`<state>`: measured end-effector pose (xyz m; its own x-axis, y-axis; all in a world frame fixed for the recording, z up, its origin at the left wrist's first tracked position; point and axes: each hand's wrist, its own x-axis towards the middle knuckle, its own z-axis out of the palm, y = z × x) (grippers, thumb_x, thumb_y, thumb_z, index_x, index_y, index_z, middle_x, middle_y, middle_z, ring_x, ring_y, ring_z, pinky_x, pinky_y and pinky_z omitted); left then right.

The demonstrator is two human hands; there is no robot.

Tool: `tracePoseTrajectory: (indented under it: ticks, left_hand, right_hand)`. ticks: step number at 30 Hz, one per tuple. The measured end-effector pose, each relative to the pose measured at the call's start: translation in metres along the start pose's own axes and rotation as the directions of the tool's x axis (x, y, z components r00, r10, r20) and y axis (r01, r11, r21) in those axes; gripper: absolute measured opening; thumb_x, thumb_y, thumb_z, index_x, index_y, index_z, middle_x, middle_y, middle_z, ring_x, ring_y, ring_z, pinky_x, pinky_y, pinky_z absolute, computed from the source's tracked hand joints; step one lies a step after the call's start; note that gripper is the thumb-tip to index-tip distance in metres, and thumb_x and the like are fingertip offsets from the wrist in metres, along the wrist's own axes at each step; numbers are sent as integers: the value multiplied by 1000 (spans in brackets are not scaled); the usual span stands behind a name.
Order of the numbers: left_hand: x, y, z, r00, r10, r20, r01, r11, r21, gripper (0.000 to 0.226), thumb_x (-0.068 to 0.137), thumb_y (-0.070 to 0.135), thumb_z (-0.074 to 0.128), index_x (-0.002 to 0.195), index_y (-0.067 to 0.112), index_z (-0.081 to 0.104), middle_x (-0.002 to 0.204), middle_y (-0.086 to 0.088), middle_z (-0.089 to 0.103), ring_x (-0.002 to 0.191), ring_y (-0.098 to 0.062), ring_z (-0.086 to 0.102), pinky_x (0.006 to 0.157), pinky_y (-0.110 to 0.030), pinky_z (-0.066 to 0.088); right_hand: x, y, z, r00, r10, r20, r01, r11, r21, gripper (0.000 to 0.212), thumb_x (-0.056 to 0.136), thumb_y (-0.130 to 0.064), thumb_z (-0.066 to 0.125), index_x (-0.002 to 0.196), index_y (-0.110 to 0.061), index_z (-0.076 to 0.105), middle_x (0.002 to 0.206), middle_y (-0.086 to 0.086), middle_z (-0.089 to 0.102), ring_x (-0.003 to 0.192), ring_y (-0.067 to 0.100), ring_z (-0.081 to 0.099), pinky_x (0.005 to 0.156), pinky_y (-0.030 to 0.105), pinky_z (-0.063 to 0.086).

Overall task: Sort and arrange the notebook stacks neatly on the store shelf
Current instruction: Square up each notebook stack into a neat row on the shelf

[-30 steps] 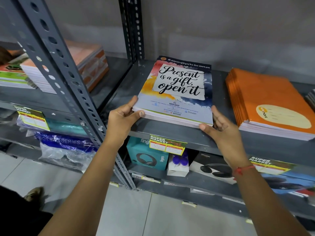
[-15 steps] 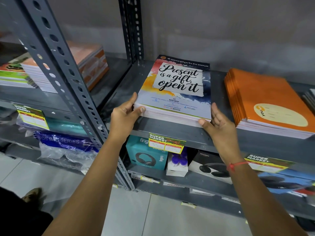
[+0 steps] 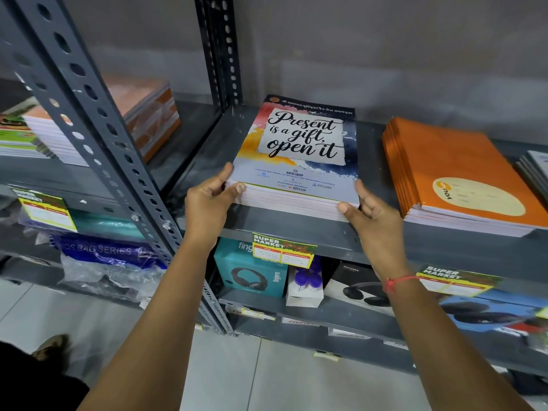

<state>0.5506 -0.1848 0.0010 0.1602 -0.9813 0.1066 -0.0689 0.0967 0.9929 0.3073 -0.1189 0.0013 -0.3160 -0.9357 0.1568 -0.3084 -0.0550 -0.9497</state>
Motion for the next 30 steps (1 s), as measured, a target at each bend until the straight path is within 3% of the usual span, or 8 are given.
tracePoseTrajectory:
  ticks: [4,7,9,12,15,22,27,30]
  left_hand:
    - [2,1,-1,1000,-14,-11,14,1000,-16,46,81,4,65,125,9,55,102,17,62,72,18,60,70,0,47]
    - [2,0,-1,1000,-15,-8,15,1000,-25,46,80,4,65,125,9,55,105,13,63,72,19,60,69,0,48]
    - [1,0,-1,1000,-20,-12,20,999,-29,46,80,5,66,124,10,56,109,9,63,76,17,61,74,-1,48]
    - [0,0,-2,999,-30,-13,29,999,-33,46,78,4,68,122,10,57,106,11,64,78,15,62,74,-1,48]
    - [-1,0,-3,999,-31,-16,30,999,-39,47,77,3,68,122,9,58,100,14,65,76,17,62,71,0,47]
    - [-2,-1,-4,1000,-22,10,22,999,-32,47,79,1,66,124,10,56,95,18,65,75,17,62,69,0,48]
    - [0,-1,-4,1000,-26,-7,26,999,-33,45,78,1,67,121,10,58,94,16,66,73,16,63,66,0,48]
    - [0,-2,-4,1000,-20,-15,20,999,-26,45,77,3,68,120,11,60,92,18,66,72,16,63,67,1,47]
  right_hand:
    - [-1,1,2,1000,11,-25,-10,1000,14,59,82,-22,68,136,-19,46,120,-24,47,118,-7,46,91,0,37]
    - [0,3,1,999,19,-28,-18,999,39,59,81,-19,68,135,-17,47,118,-25,47,107,-21,48,81,-9,35]
    - [0,3,1,999,15,-33,-14,999,36,58,81,-19,69,135,-17,47,119,-25,47,103,-26,47,81,-10,34]
    - [-1,4,0,999,16,-46,-14,999,40,59,79,-20,70,134,-17,49,120,-23,48,115,-9,48,85,-8,35]
    - [-2,4,-1,999,28,-42,-25,998,66,60,77,-18,71,133,-17,50,121,-20,50,115,-7,50,89,-3,37]
    - [-2,4,-1,998,46,-37,-43,996,74,60,78,-13,71,133,-16,49,118,-19,52,86,-34,49,88,-2,38]
    - [-4,1,-1,998,50,-46,-47,997,63,59,78,-15,70,133,-17,49,132,-10,53,109,-15,52,102,18,41]
    - [-3,2,0,998,27,-62,-24,999,48,58,78,-15,71,132,-17,50,121,-18,52,99,-24,52,91,1,39]
